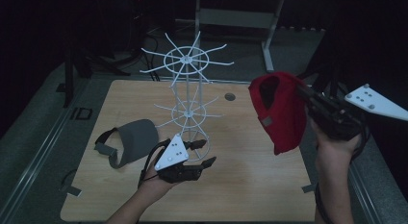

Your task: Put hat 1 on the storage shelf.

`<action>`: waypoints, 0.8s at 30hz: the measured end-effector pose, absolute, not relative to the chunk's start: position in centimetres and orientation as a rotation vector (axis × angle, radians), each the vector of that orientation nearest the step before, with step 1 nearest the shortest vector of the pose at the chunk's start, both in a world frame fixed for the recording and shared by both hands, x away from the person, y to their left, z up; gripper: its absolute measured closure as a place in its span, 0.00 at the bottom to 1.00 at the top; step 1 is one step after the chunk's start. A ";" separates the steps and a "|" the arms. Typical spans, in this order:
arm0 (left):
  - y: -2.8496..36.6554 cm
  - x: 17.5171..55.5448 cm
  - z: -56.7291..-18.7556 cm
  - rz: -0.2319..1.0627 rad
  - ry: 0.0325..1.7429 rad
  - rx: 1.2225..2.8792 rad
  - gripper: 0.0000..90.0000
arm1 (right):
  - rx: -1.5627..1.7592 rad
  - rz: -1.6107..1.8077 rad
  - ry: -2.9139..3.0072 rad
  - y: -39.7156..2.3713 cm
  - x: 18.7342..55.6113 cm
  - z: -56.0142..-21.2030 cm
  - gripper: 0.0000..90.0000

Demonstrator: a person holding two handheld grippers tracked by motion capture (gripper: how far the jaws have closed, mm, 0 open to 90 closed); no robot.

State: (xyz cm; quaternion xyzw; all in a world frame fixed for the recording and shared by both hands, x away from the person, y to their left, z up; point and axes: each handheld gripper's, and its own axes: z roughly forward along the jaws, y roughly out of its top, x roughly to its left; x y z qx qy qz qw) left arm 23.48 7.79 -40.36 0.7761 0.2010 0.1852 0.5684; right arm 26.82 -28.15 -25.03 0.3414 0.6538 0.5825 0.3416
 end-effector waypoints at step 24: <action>10.9 22.0 -45.9 0.420 0.587 1.794 0.50 | 0.942 1.511 1.707 -23.3 33.1 -21.7 0.98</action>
